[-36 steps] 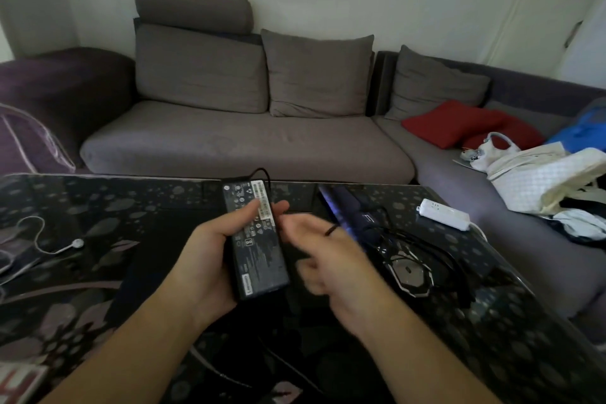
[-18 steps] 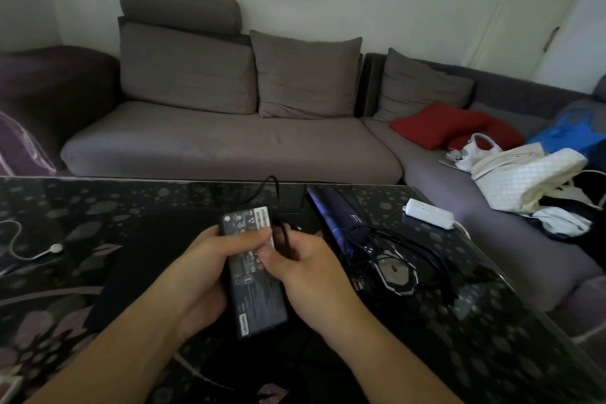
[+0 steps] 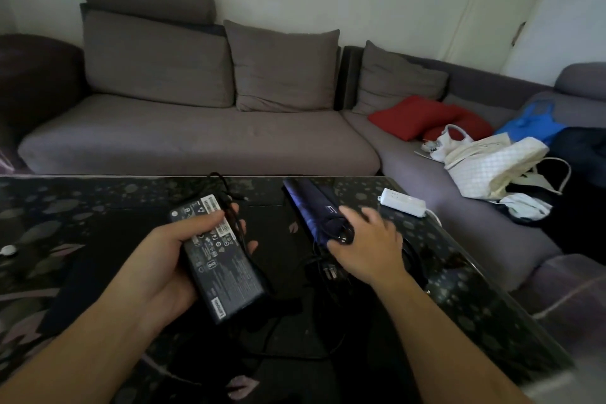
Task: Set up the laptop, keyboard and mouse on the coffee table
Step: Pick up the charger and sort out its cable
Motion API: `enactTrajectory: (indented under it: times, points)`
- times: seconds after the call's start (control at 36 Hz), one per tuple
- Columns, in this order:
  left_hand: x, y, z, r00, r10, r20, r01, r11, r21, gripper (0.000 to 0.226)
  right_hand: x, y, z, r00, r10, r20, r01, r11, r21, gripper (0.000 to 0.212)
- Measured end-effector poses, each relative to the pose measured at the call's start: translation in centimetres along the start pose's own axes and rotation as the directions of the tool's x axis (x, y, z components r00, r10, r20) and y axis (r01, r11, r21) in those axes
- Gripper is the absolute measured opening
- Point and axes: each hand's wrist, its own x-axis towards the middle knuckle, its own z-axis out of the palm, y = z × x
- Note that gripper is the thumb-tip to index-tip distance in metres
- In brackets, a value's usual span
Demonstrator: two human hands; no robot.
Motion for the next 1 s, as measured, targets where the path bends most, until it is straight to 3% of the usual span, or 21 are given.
enactTrajectory:
  times: [0.08,0.22,0.31,0.5,0.64,0.86,0.92,0.97,1.0]
  points:
    - [0.4,-0.3,0.3,1.0,0.02,0.02,-0.02,1.0,0.014,0.02,0.4,1.2,1.9,0.983,0.082,0.164,-0.096,0.992,0.082,0.068]
    - [0.8,-0.9,1.6,0.998,0.039,0.04,-0.04,0.999,0.026,0.02,1.1,1.6,1.8,0.991,0.005,0.131,-0.02,0.993,0.112,0.045]
    - [0.9,-1.4,2.2,0.997,0.055,0.054,-0.057,0.997,0.043,0.02,0.5,2.5,2.1,0.997,-0.007,0.071,-0.003,0.989,0.147,0.045]
    - [0.4,-1.9,3.3,0.996,0.062,0.059,-0.066,0.995,0.071,0.023,-1.0,7.2,-1.2,0.977,-0.059,0.207,0.054,0.998,0.03,0.046]
    - [0.1,-2.4,3.6,0.997,0.05,0.059,-0.055,0.995,0.088,0.023,-2.7,10.5,-3.3,0.919,0.016,0.393,-0.003,0.999,-0.035,0.047]
    - [-0.2,-2.6,4.1,0.993,0.055,0.103,-0.068,0.991,0.119,0.02,-4.0,11.5,-5.3,0.842,0.069,0.535,-0.015,0.994,-0.106,0.033]
    - [-0.3,-2.6,4.2,0.992,0.061,0.106,-0.076,0.986,0.145,0.02,-4.3,9.8,-6.4,0.873,0.066,0.483,0.032,0.981,-0.191,0.035]
    - [-0.4,-2.5,4.3,0.991,0.07,0.116,-0.089,0.982,0.167,0.021,-4.7,7.0,-7.0,0.96,-0.044,0.275,0.103,0.973,-0.206,0.028]
    - [-0.6,-2.6,4.4,0.989,0.073,0.126,-0.094,0.98,0.173,0.022,-5.0,5.5,-6.9,0.981,-0.12,0.15,0.137,0.984,-0.111,0.025]
